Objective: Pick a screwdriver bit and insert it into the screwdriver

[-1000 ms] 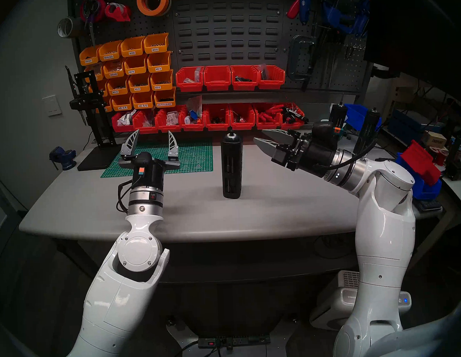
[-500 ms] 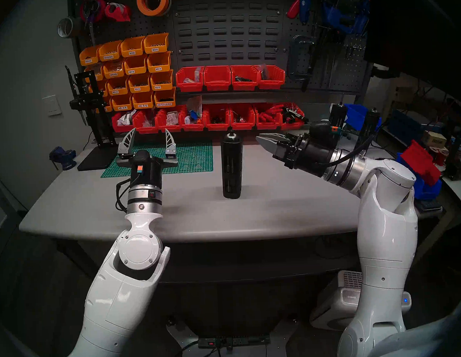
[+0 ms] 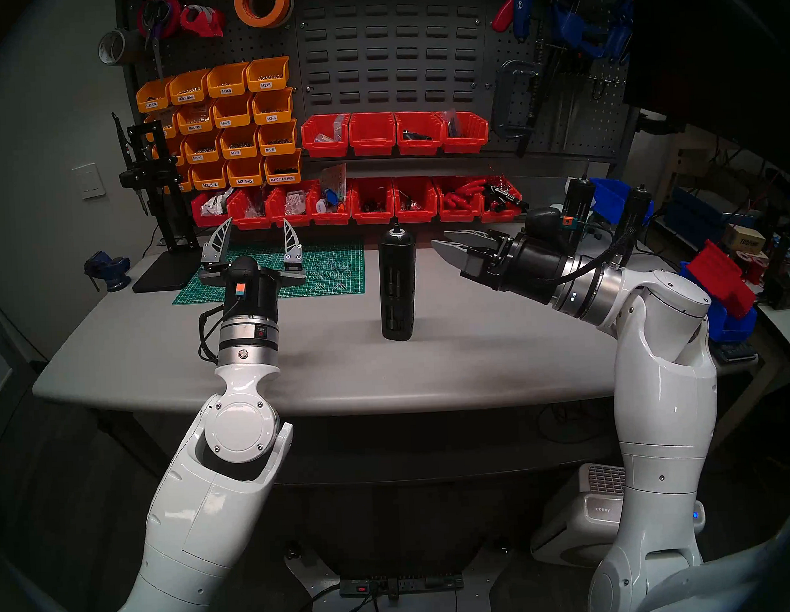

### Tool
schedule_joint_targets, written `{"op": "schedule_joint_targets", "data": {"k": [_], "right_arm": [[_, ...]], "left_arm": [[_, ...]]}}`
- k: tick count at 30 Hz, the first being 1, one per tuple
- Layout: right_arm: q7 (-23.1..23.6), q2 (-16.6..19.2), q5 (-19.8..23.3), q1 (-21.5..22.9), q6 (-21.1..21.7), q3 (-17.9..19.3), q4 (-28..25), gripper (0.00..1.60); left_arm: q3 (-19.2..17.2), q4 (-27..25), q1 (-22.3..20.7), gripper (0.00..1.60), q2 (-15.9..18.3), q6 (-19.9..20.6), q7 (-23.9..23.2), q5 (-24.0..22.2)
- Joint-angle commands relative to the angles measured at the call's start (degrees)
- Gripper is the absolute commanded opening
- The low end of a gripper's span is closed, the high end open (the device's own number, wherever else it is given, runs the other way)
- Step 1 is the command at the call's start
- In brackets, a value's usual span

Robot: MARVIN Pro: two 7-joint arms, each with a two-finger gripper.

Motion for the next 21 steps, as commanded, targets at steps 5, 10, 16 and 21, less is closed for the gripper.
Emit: {"op": "schedule_joint_targets", "data": {"k": [5, 10, 16, 21], "right_arm": [[0.98, -0.8, 2.48, 3.86, 1.07, 0.73, -4.24, 1.6], [0.94, -0.85, 2.66, 3.99, 1.74, 0.88, -4.42, 1.6], [0.12, -0.54, 3.28, 4.01, 2.39, 0.73, -4.59, 1.6], [-0.44, -0.24, 3.79, 3.96, 2.61, 0.58, -4.66, 1.6]], "left_arm": [[-0.34, -2.09, -1.07, 1.6, 0.42, -0.49, -0.3, 0.14], [-0.55, -2.49, -0.8, 1.6, 0.61, -0.44, -0.36, -0.04], [-0.77, -3.0, -0.51, 1.6, 0.83, -0.42, -0.52, -0.29], [-0.72, -3.39, -0.42, 1.6, 0.78, -0.3, -0.7, -0.51]]}}
